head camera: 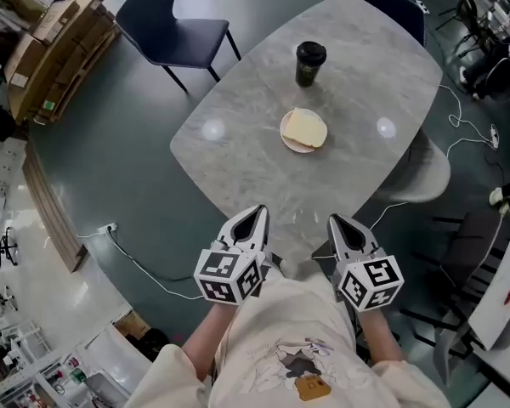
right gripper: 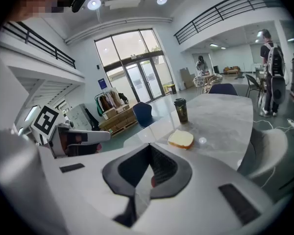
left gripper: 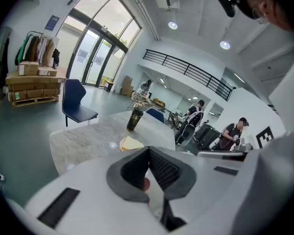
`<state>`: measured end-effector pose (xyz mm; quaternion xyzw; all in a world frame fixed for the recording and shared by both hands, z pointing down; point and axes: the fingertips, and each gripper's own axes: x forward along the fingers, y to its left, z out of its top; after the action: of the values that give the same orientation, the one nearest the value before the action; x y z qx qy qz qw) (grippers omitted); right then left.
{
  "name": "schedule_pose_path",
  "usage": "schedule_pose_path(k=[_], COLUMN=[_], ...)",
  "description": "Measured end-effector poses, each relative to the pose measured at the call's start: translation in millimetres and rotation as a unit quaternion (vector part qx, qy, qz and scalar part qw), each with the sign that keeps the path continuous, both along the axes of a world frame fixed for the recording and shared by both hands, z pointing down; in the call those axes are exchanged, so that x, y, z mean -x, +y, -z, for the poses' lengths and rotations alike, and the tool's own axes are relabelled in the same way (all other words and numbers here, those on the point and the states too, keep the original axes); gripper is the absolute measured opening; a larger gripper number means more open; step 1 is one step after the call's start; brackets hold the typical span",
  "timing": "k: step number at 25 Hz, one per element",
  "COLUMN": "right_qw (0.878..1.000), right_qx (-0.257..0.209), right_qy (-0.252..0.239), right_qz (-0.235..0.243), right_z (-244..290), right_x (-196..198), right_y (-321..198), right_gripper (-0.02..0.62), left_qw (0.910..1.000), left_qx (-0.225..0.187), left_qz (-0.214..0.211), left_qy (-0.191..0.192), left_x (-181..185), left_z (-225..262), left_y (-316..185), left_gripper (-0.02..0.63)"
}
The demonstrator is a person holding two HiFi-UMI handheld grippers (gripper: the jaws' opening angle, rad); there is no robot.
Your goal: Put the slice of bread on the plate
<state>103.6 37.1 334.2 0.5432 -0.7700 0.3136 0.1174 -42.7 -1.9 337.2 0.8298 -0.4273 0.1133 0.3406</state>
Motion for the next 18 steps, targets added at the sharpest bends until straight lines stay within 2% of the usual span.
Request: schedule_pose_path(k=[4,10,14,18], right_qw=[0.999,0.997,0.997,0.995], right_qx=[-0.018,-0.053,-0.058,-0.094], right_qy=[-0.037,-0.038,-0.051,-0.026], right_qz=[-0.011,-0.034,-0.002,0.024], right_z=[26,44,48,55], right_x=[-12,-36,-23,-29], right_y=[34,103,138,166], right_gripper=[0.003,0.003,0.003,0.003], left_qw=[0.9996,0.9986,0.9990,0.9991], left_qx=[-0.019,-0.024,-0.016,-0.015], left_qz=[-0.018,-0.045,-0.036,-0.031], left_qy=[0.008,0.017,0.020,0.024], left_x=[-27,-76,-87,-107], left_z=[24,38,45,40], left_y=[41,118,167,203], left_gripper=[0.011,0.011,0.011,0.011])
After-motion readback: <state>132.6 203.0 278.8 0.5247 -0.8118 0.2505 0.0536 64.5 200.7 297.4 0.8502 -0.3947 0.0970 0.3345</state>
